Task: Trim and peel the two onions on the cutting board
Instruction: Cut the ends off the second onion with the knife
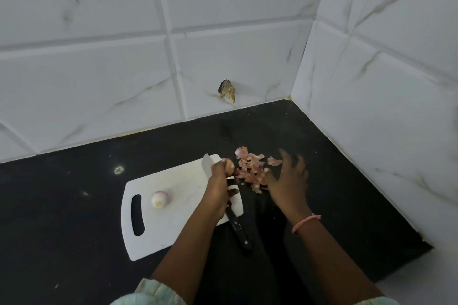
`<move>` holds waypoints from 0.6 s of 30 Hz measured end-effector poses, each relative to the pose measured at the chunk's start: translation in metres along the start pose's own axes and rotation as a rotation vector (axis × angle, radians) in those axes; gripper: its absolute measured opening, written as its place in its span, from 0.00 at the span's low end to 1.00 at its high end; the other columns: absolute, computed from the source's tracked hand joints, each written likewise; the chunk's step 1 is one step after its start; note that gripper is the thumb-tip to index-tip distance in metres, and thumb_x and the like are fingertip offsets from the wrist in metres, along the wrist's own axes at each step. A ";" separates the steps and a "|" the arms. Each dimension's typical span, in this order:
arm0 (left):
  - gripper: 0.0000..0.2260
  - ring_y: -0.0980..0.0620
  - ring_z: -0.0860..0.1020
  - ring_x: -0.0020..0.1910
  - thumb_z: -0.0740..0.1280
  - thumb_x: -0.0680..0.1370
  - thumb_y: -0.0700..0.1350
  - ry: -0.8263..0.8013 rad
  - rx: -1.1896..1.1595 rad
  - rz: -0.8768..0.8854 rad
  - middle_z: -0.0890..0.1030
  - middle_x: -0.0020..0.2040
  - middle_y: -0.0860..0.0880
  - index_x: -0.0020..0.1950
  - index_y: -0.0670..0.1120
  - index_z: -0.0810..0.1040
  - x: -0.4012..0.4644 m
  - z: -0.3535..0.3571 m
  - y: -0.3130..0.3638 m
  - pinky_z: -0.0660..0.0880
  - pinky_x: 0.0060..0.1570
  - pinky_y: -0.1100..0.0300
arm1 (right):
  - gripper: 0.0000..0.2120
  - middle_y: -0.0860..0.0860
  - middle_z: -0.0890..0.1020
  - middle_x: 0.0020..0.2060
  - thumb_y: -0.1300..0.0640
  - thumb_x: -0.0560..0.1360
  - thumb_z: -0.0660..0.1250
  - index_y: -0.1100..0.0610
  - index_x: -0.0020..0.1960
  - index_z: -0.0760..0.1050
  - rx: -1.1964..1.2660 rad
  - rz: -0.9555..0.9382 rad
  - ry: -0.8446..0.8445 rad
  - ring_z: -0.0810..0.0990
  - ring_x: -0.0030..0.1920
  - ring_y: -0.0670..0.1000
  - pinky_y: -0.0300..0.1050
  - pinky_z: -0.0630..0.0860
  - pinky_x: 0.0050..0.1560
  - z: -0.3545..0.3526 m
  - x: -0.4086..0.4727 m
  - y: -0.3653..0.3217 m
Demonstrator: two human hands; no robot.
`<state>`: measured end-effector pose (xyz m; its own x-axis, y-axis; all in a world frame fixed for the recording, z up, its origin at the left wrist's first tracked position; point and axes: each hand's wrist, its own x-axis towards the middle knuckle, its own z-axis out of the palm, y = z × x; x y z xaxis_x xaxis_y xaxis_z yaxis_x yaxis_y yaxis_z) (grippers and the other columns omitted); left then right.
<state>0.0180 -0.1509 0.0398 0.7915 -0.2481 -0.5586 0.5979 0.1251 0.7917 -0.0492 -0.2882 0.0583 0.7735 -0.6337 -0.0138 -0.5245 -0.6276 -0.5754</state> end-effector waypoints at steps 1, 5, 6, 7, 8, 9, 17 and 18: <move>0.18 0.50 0.77 0.43 0.55 0.83 0.57 0.046 0.026 0.047 0.81 0.48 0.46 0.57 0.46 0.77 0.000 -0.009 -0.002 0.74 0.44 0.57 | 0.27 0.57 0.61 0.72 0.47 0.75 0.67 0.49 0.71 0.64 0.020 -0.043 -0.035 0.64 0.70 0.60 0.54 0.68 0.66 0.005 -0.005 -0.002; 0.13 0.52 0.76 0.55 0.67 0.80 0.48 0.169 0.256 0.335 0.76 0.58 0.51 0.62 0.49 0.68 0.000 -0.047 -0.016 0.76 0.53 0.58 | 0.26 0.52 0.66 0.67 0.46 0.72 0.70 0.52 0.66 0.66 -0.006 -0.185 -0.325 0.69 0.67 0.53 0.49 0.73 0.62 0.034 -0.036 -0.012; 0.15 0.53 0.76 0.56 0.70 0.78 0.45 0.208 0.312 0.391 0.76 0.57 0.52 0.60 0.49 0.69 0.001 -0.056 -0.018 0.75 0.51 0.62 | 0.27 0.52 0.65 0.69 0.46 0.72 0.71 0.52 0.66 0.66 -0.039 -0.193 -0.379 0.68 0.67 0.53 0.48 0.73 0.61 0.039 -0.042 -0.013; 0.16 0.54 0.77 0.55 0.72 0.76 0.42 0.237 0.367 0.442 0.77 0.54 0.54 0.59 0.48 0.70 0.000 -0.066 -0.021 0.74 0.49 0.66 | 0.28 0.52 0.65 0.69 0.46 0.72 0.72 0.52 0.66 0.65 -0.058 -0.186 -0.425 0.69 0.66 0.54 0.49 0.73 0.61 0.043 -0.048 -0.014; 0.17 0.56 0.78 0.54 0.74 0.75 0.39 0.242 0.410 0.487 0.77 0.53 0.56 0.58 0.48 0.70 0.000 -0.074 -0.023 0.74 0.46 0.69 | 0.28 0.53 0.66 0.68 0.47 0.72 0.71 0.52 0.66 0.64 -0.051 -0.167 -0.455 0.71 0.65 0.55 0.50 0.74 0.59 0.046 -0.052 -0.013; 0.18 0.58 0.78 0.54 0.74 0.74 0.38 0.228 0.453 0.521 0.77 0.52 0.57 0.58 0.48 0.71 0.001 -0.081 -0.025 0.75 0.45 0.70 | 0.26 0.54 0.68 0.66 0.47 0.73 0.71 0.52 0.65 0.64 -0.028 -0.148 -0.478 0.73 0.63 0.55 0.50 0.75 0.58 0.046 -0.054 -0.013; 0.18 0.66 0.77 0.56 0.74 0.75 0.43 0.136 0.543 0.658 0.79 0.56 0.60 0.63 0.51 0.75 0.003 -0.103 -0.041 0.76 0.53 0.71 | 0.25 0.53 0.75 0.60 0.50 0.74 0.70 0.52 0.66 0.63 -0.162 -0.274 -0.482 0.77 0.57 0.53 0.47 0.76 0.51 0.055 -0.071 -0.025; 0.18 0.66 0.77 0.56 0.74 0.75 0.43 0.136 0.544 0.657 0.79 0.56 0.60 0.63 0.51 0.75 0.003 -0.104 -0.041 0.75 0.53 0.71 | 0.21 0.54 0.76 0.59 0.53 0.76 0.67 0.53 0.65 0.64 -0.172 -0.293 -0.450 0.78 0.56 0.53 0.47 0.77 0.52 0.057 -0.073 -0.026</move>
<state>0.0091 -0.0574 -0.0203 0.9847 -0.1650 0.0565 -0.1022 -0.2829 0.9537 -0.0712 -0.1997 0.0275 0.9514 -0.1896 -0.2428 -0.2859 -0.8368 -0.4670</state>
